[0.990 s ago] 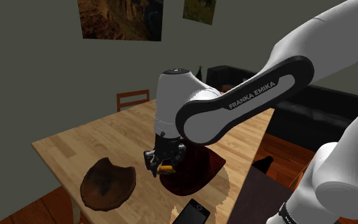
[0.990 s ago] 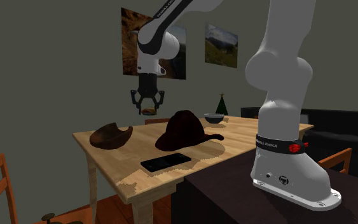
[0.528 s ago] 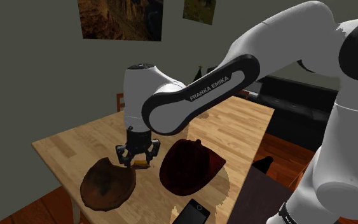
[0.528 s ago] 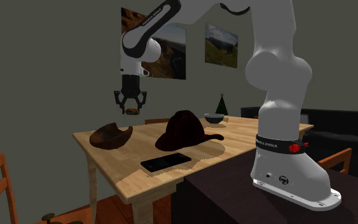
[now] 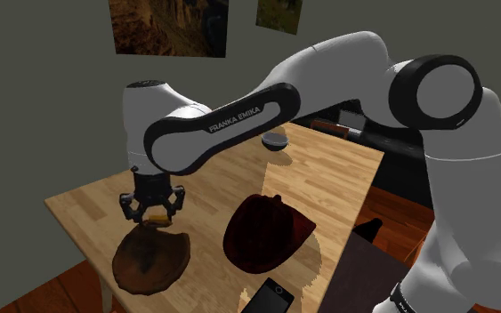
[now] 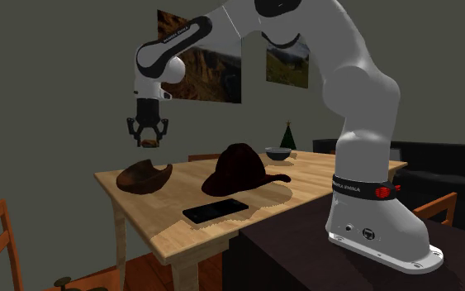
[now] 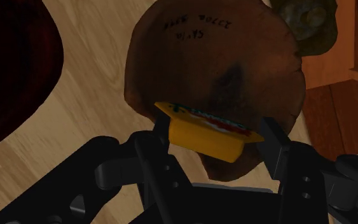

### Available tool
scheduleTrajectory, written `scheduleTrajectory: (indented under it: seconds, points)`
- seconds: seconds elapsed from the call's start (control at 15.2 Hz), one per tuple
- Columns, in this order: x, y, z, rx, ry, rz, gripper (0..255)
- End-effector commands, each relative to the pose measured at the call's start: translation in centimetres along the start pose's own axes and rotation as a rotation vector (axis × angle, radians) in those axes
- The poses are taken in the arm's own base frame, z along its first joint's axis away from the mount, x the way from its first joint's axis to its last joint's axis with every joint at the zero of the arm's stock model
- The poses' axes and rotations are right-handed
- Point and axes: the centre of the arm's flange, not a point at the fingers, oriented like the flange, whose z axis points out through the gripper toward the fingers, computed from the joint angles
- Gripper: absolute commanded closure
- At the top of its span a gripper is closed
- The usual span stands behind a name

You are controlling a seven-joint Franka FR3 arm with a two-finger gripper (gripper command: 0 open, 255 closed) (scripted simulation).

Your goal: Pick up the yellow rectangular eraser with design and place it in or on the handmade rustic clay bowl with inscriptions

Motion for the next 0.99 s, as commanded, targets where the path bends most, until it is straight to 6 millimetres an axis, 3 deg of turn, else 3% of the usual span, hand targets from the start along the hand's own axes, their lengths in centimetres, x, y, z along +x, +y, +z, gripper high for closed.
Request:
scheduleTrajectory:
  seconds: [0.0,0.73,0.92]
  points:
    - [1.0,-0.8,1.2,-0.002,0.001,0.002,255]
    - [1.0,-0.7,7.0,-0.002,0.001,0.002,255]
    - [1.0,-0.7,7.1,-0.002,0.001,0.002,255]
